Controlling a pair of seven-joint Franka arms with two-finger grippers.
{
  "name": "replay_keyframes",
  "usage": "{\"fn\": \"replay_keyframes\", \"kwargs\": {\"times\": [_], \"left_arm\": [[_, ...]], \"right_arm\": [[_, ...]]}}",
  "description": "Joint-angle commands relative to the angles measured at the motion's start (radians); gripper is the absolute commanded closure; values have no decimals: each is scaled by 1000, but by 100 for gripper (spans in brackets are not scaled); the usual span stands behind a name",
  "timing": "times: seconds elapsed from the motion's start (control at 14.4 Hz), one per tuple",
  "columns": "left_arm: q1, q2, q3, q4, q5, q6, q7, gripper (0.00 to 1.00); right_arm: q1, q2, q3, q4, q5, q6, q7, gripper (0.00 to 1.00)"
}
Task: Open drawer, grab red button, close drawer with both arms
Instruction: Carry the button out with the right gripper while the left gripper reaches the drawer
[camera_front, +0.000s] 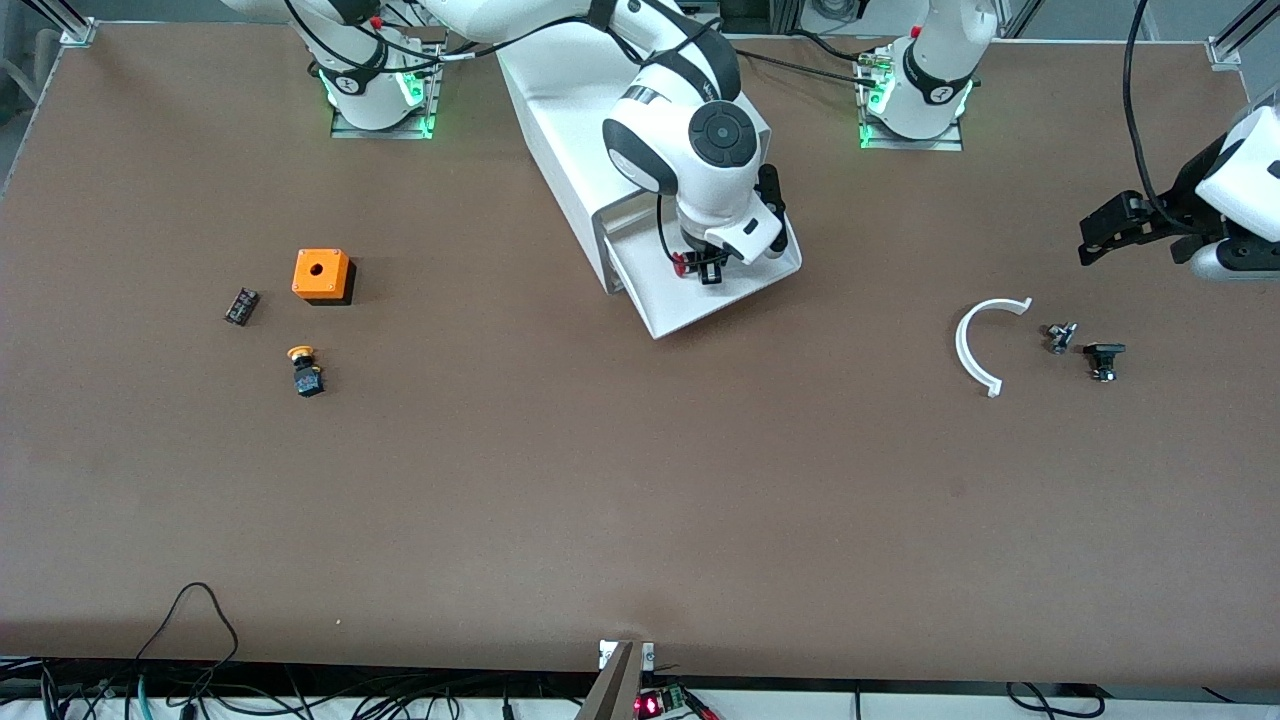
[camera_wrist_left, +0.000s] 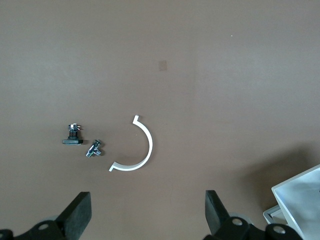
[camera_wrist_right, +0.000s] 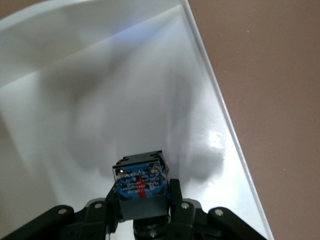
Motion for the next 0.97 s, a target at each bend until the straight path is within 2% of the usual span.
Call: {"fn": "replay_keyframes", "kwargs": {"times": [0.0, 0.35, 0.49, 0.63, 0.9], "left_arm": [[-11, 32, -1, 34, 18, -3, 6, 0], [-38, 93, -18, 0, 10, 110, -17, 0], [-66, 138, -59, -8, 10, 164, -96, 0], [-100, 199, -88, -15, 12, 251, -201, 0], [-178, 270, -90, -208, 16, 577, -369, 0]], "right_arm": [[-10, -33, -8, 25, 1, -18, -6, 79], [-102, -142, -5, 21, 31, -18, 74, 79], [-140, -166, -8, 16, 24, -18, 152, 79], [-209, -202, -10, -40, 22, -17, 229, 79], [-370, -268, -13, -143, 7, -15, 345, 79]]}}
